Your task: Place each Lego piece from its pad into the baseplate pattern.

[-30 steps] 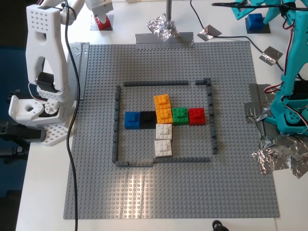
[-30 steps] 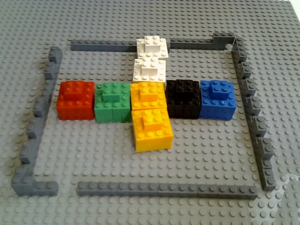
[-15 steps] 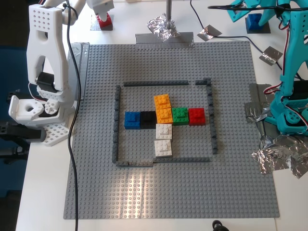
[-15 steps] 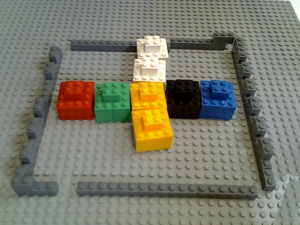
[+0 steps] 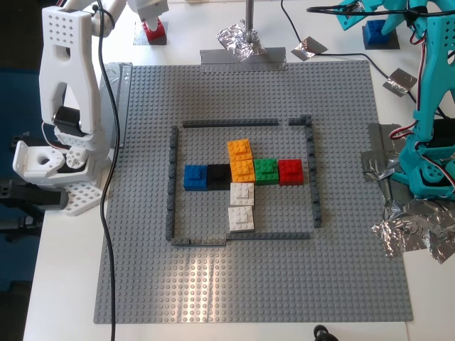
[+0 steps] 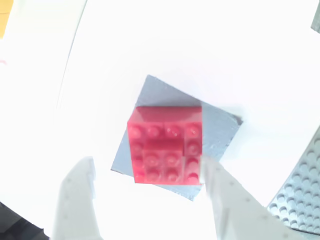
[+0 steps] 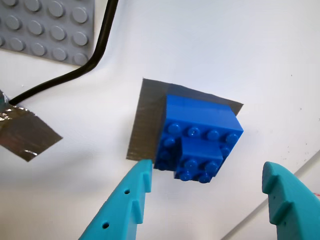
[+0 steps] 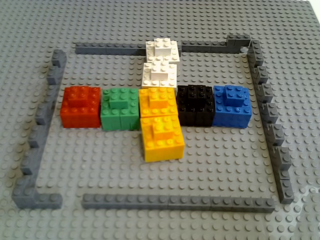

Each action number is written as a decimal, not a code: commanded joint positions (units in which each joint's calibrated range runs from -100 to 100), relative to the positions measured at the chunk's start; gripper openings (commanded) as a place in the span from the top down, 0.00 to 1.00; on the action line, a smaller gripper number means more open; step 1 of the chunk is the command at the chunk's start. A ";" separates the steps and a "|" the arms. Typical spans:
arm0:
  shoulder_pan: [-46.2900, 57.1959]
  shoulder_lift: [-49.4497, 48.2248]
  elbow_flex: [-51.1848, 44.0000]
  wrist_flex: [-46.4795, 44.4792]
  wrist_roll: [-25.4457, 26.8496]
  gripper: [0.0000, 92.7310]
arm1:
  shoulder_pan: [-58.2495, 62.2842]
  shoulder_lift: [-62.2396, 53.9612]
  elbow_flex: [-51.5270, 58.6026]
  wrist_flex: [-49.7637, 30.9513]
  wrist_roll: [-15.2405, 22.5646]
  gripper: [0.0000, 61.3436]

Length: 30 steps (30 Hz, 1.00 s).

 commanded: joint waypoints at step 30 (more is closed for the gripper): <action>1.10 3.09 -6.47 0.51 0.01 0.91 | -0.98 -5.27 1.39 -2.73 -2.60 0.75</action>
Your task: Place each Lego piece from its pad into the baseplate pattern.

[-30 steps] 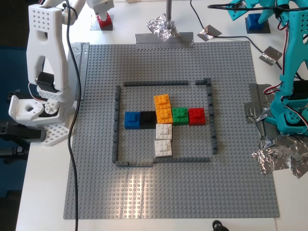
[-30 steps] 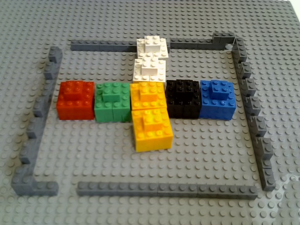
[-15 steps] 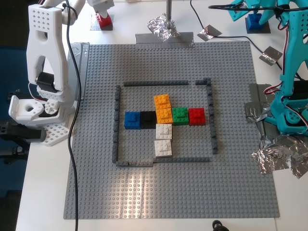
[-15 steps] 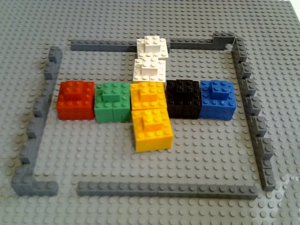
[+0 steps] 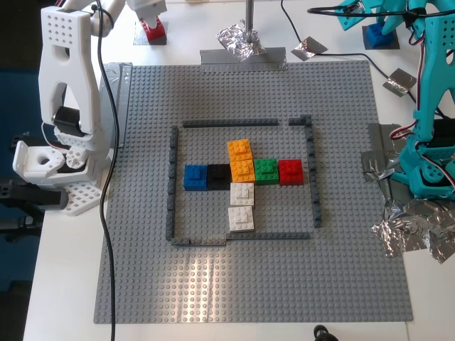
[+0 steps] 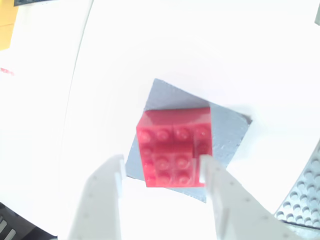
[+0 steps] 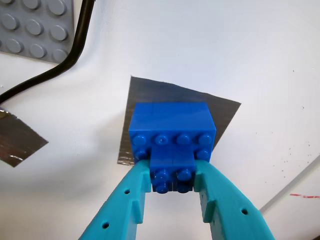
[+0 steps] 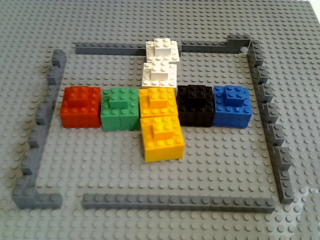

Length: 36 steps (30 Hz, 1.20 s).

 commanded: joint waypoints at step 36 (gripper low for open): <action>-10.15 -32.99 22.47 0.92 1.52 0.93 | 11.21 -31.10 3.01 9.70 -13.00 1.00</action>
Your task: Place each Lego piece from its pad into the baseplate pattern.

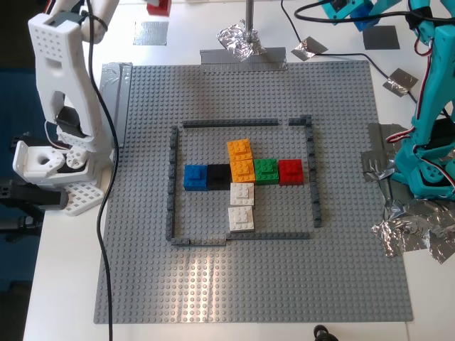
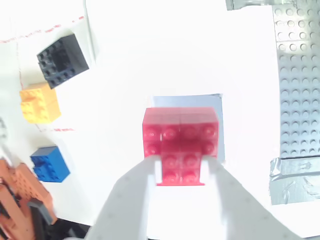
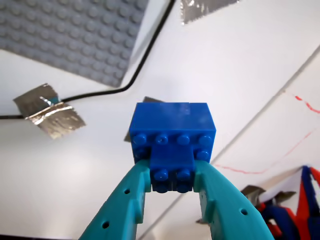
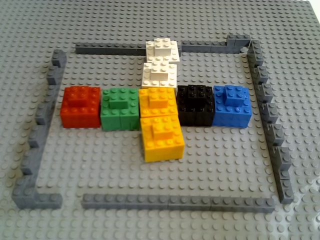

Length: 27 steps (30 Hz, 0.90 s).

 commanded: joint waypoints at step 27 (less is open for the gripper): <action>-17.17 -32.35 20.94 4.09 1.25 0.93 | 41.22 -49.03 67.18 -14.02 -13.43 1.00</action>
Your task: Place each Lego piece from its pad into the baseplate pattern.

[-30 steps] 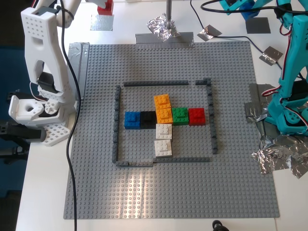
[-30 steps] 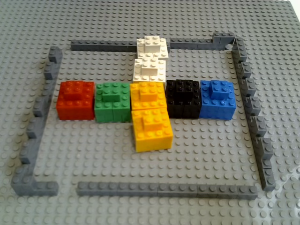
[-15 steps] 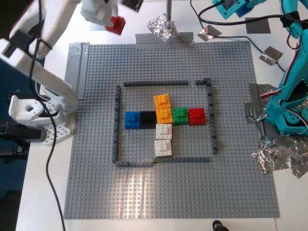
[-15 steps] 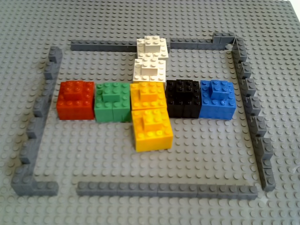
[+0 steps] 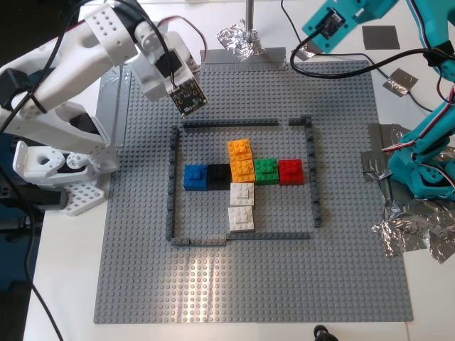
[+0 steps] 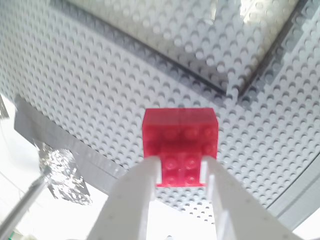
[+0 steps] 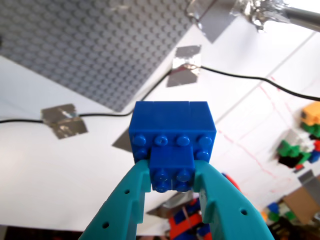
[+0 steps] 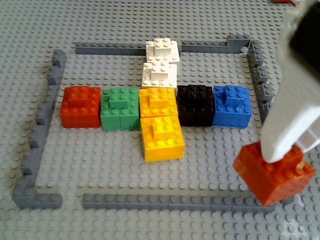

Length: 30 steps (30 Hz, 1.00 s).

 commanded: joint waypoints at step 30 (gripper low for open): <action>-42.73 -12.60 25.62 1.65 -6.01 0.93 | 15.34 17.10 0.33 -22.73 -6.20 1.00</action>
